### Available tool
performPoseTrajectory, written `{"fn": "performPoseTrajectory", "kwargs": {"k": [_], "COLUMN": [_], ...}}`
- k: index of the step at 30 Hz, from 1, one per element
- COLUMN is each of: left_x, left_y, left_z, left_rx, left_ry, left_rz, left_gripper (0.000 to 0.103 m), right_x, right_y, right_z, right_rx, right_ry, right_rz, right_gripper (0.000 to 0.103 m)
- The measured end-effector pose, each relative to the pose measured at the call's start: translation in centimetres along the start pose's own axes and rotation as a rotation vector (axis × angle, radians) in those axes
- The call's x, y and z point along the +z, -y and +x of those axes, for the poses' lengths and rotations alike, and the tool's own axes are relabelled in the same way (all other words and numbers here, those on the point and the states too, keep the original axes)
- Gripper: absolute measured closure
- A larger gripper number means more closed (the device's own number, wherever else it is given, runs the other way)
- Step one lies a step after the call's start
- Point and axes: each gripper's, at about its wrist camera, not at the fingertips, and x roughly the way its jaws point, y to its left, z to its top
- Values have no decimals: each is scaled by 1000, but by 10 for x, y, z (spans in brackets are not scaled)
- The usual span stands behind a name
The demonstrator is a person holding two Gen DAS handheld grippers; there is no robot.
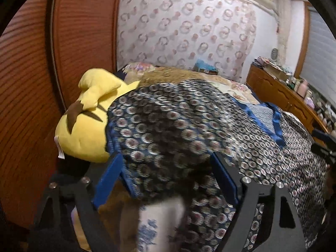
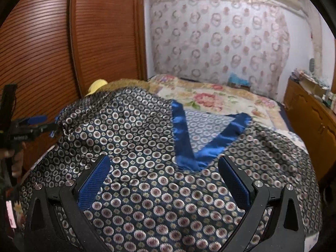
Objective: Fold small clothes
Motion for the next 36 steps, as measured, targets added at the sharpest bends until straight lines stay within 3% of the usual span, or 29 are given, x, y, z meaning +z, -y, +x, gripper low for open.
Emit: {"fn": "performPoseTrajectory", "kwargs": {"k": [7, 13, 21, 23, 25, 26, 28, 32, 36], "left_x": [13, 16, -2, -4, -3, -2, 2, 12, 32], "left_y": [-29, -50, -55, -54, -49, -47, -41, -27, -11], "left_z": [18, 37, 42, 39, 33, 29, 21, 2, -11], "left_rx": [22, -8, -12, -20, -2, 6, 8, 27, 0], "left_ry": [-33, -79, -136, -132, -125, -118, -98, -59, -4], "left_rz": [-65, -160, -223, -227, -208, -194, -171, -121, -77], "left_gripper": [20, 45, 46, 61, 89, 95, 101, 101, 102], "right_x": [13, 18, 24, 25, 26, 26, 25, 26, 27], "right_y": [-1, 0, -1, -2, -3, -3, -2, 4, 11], "right_z": [35, 59, 75, 74, 74, 74, 74, 73, 70], "right_rx": [48, 88, 121, 127, 135, 138, 142, 138, 126], "right_ry": [-74, -132, -155, -149, -145, -144, -143, -133, -122], "right_rz": [-9, -5, -12, -18, -18, -16, -13, -1, 13], "right_gripper": [0, 0, 0, 0, 0, 0, 0, 0, 0]}}
